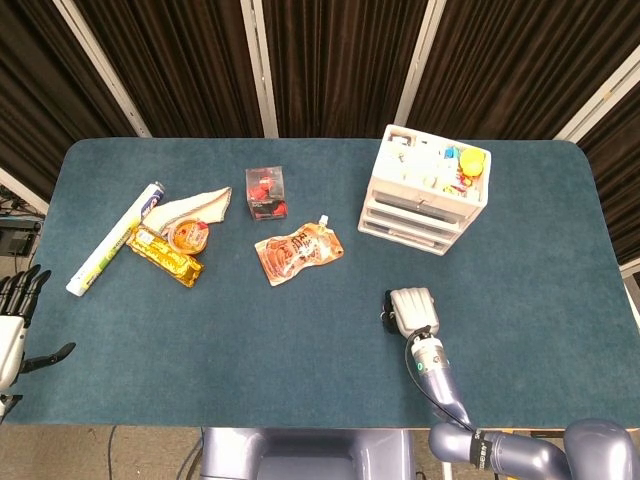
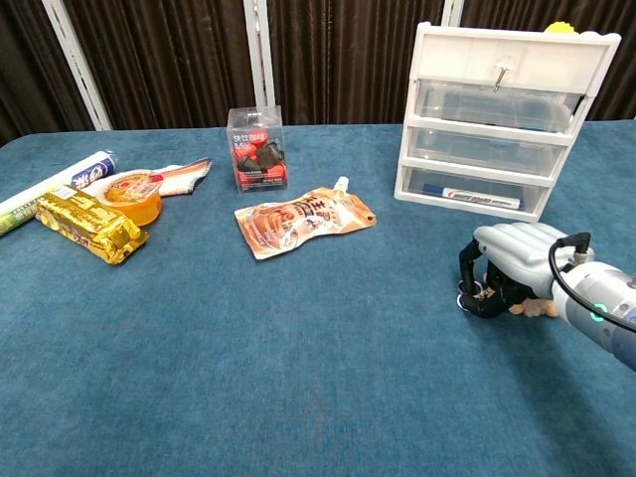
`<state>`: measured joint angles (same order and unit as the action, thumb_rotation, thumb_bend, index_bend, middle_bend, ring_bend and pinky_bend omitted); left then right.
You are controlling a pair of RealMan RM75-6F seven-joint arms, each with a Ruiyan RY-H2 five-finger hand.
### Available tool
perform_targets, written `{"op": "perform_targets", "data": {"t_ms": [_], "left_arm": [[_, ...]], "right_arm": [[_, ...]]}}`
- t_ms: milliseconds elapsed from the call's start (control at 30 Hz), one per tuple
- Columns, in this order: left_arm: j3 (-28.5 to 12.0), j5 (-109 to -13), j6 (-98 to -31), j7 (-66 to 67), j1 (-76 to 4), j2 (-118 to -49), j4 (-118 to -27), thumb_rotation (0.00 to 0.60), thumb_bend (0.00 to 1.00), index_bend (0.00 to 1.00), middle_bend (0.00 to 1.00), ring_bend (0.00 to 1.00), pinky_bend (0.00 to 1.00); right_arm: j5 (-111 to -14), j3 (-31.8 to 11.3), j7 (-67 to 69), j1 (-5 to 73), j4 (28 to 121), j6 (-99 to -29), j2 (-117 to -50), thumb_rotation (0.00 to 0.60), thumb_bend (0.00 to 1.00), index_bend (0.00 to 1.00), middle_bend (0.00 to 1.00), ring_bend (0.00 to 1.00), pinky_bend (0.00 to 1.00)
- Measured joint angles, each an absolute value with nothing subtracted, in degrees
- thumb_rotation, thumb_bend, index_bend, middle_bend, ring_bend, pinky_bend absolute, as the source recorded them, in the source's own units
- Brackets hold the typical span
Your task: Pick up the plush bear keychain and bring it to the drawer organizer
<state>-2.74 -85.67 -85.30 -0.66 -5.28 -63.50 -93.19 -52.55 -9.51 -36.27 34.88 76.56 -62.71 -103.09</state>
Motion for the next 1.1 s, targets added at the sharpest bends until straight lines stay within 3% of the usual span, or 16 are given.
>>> {"op": "perform_targets", "data": {"t_ms": [633,1100], "left_arm": [[-2.8,-85.7,-85.5,-0.9,-5.2,-63.4,-93.3,0.600,0.07,0.00,0.00,0.00,0.00],[-2.9,-85.7,-85.8,-1.1,-5.1,-63.5,-93.2,0.600,0.07,0.00,0.00,0.00,0.00]], "right_arm": [[-57.7,-11.1,-32.1,34.6,77.9,-65.7,-102.1,0.600,0.48,0.62,1.00,1.00,0.87],[-62.7,-16.9,-26.8,35.3,77.1,-71.8,-101.7,0.600,0.48,0.62,1.00,1.00,0.86]]}}
